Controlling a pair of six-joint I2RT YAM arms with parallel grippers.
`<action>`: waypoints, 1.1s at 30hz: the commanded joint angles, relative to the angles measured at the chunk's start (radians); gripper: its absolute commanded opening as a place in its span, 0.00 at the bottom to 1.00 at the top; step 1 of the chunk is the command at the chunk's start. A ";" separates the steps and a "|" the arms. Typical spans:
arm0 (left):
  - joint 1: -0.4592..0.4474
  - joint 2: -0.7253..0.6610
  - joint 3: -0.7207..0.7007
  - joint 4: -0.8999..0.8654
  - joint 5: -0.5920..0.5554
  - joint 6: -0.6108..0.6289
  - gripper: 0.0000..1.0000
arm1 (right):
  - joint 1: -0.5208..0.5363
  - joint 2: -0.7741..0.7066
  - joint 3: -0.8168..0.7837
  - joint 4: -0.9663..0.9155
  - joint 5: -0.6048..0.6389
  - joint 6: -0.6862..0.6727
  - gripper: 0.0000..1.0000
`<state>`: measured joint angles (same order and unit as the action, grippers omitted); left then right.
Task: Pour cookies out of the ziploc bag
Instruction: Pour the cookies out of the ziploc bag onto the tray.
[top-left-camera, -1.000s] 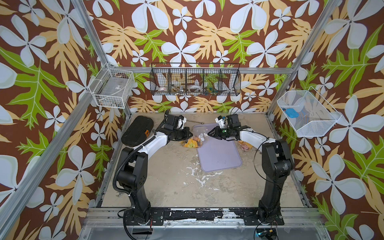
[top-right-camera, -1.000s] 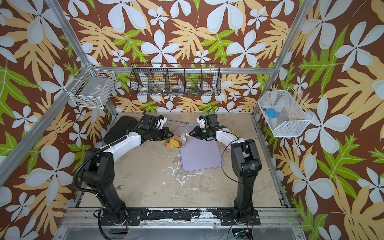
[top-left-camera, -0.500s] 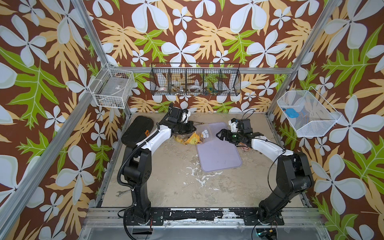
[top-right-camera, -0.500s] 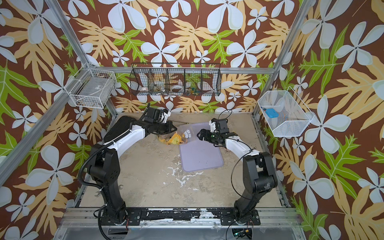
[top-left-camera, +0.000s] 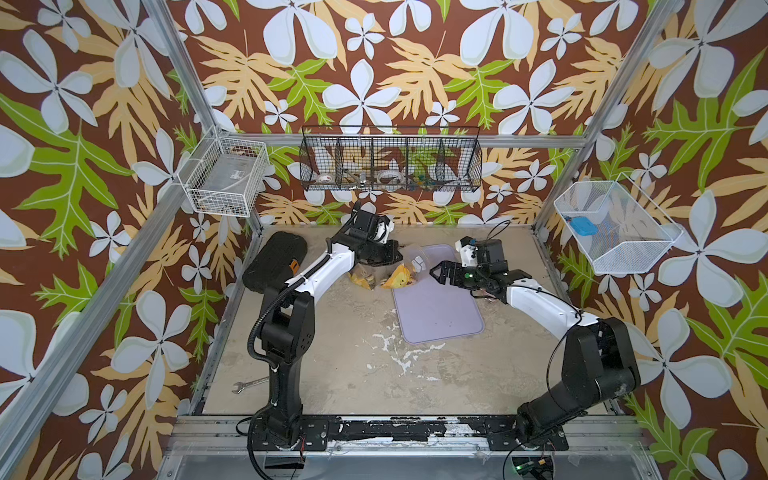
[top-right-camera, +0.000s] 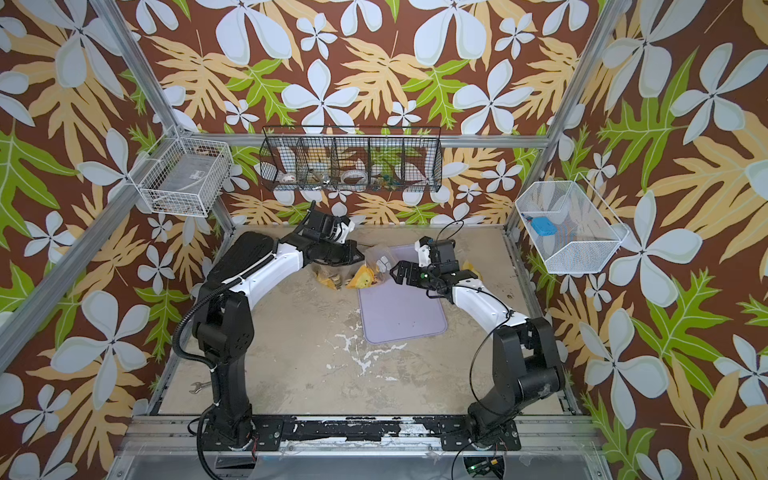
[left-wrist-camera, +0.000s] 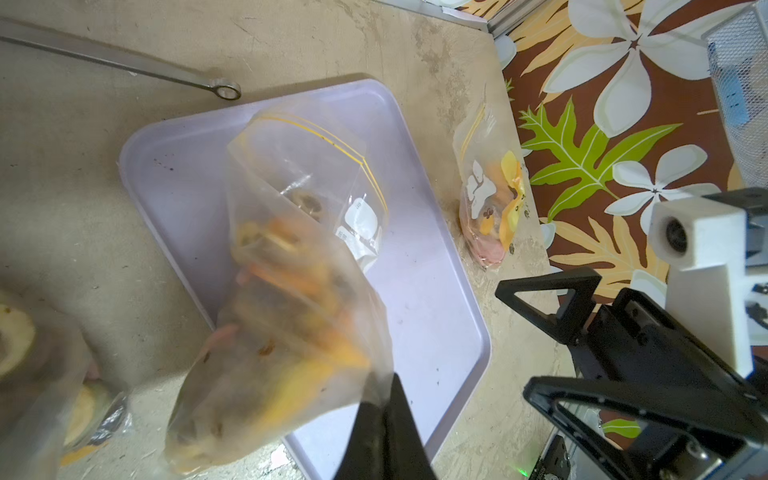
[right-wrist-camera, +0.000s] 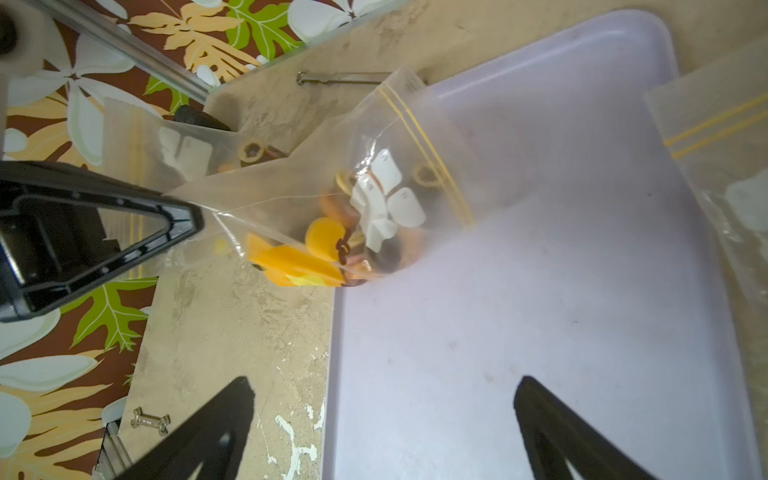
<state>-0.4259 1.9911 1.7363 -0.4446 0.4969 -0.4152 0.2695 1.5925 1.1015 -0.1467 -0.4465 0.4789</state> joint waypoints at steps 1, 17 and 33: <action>-0.014 -0.040 0.013 0.018 -0.026 -0.001 0.00 | 0.010 -0.010 -0.004 0.029 -0.010 -0.031 1.00; -0.010 0.045 0.065 -0.064 -0.012 0.031 0.00 | 0.220 -0.059 -0.186 0.505 0.192 -0.252 1.00; -0.011 0.009 0.051 -0.089 0.021 0.016 0.00 | 0.245 0.120 -0.133 0.714 0.202 -0.307 0.96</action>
<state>-0.4347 2.0136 1.7821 -0.5327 0.4995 -0.4007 0.5106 1.6852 0.9428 0.5198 -0.2359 0.1753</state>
